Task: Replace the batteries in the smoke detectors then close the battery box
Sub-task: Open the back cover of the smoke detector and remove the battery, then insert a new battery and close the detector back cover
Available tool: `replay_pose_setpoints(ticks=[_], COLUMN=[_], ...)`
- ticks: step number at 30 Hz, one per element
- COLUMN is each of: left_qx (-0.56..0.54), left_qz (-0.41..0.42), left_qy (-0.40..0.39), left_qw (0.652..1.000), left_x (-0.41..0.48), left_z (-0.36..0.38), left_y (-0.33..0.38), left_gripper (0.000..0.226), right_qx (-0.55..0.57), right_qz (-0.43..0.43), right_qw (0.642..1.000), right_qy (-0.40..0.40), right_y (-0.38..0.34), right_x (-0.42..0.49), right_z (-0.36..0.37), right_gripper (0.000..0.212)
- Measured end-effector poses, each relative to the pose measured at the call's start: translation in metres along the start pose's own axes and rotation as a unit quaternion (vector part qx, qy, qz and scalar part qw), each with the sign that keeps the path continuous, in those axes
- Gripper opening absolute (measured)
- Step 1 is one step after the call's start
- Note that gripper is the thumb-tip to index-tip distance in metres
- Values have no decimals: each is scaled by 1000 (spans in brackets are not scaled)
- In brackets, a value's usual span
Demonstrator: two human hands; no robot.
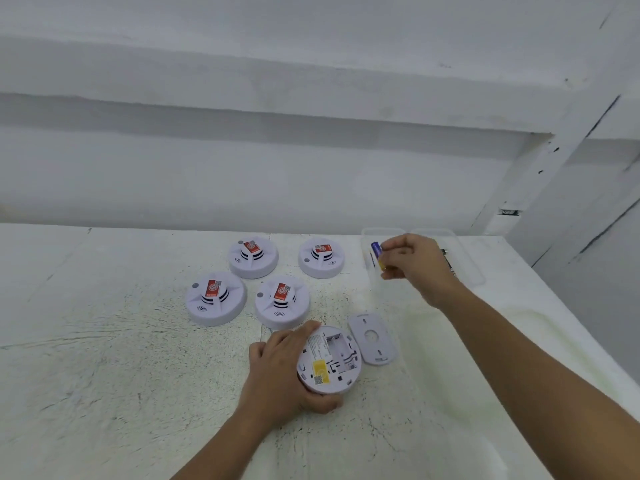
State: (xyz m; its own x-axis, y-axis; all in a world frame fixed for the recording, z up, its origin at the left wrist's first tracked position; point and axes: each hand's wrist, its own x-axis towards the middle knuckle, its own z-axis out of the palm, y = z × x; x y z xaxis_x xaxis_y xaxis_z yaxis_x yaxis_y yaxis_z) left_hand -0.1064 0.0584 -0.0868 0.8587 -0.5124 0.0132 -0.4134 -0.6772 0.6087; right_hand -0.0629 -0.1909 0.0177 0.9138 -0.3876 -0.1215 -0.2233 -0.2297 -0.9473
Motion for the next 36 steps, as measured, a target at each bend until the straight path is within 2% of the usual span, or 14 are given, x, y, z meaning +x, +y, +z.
replay_pose_setpoints(ticks=[5, 7, 9, 11, 14, 17, 18, 21, 23, 26, 28, 33, 36], left_qx=[4, 5, -5, -13, -18, -18, -16, -16, -13, -14, -12, -6, -9], left_qz=[-28, -33, -41, -44, -46, -46, -45, -45, -42, -39, -30, -31, -24], left_qy=[-3, -3, -2, -3, -4, -4, -3, -2, -3, -1, 0, 4, 6], left_qw=[1000, 999, 999, 999, 999, 999, 999, 999, 999, 999, 999, 1000, 1000], left_x=[3, 3, 3, 3, 4, 4, 4, 4, 4, 3, 3, 4, 4], left_z=[4, 7, 8, 9, 8, 9, 9, 10, 9, 7, 5, 6, 5], left_y=[-2, -4, -6, -7, -7, -7, -7, -7, -7, -5, -3, -5, -4], left_gripper=[117, 117, 118, 119, 115, 112, 111, 112, 113, 111, 111, 115, 114], right_qx=[-58, -101, -169, -233, -270, -259, -261, -249, -249, -239, -203, -62, -23], right_qz=[59, 81, 86, 79, 69, 66, 61, 50, 49, 68, 71, 37, 1], right_qw=[994, 989, 981, 968, 959, 962, 962, 965, 965, 968, 976, 996, 998], right_qy=[69, 69, 51, 48, 51, 51, 58, 72, 69, 31, 36, 50, 62], right_y=[12, 22, 32, 41, 48, 49, 48, 48, 47, 46, 46, 37, 30], right_x=[59, 77, 91, 102, 110, 110, 107, 107, 108, 109, 107, 101, 98], right_z=[-1, 4, 10, 16, 22, 25, 25, 25, 23, 19, 16, -2, -25], right_gripper=[7, 11, 5, 14, 11, 14, 6, 39, 42, 26, 13, 11, 13])
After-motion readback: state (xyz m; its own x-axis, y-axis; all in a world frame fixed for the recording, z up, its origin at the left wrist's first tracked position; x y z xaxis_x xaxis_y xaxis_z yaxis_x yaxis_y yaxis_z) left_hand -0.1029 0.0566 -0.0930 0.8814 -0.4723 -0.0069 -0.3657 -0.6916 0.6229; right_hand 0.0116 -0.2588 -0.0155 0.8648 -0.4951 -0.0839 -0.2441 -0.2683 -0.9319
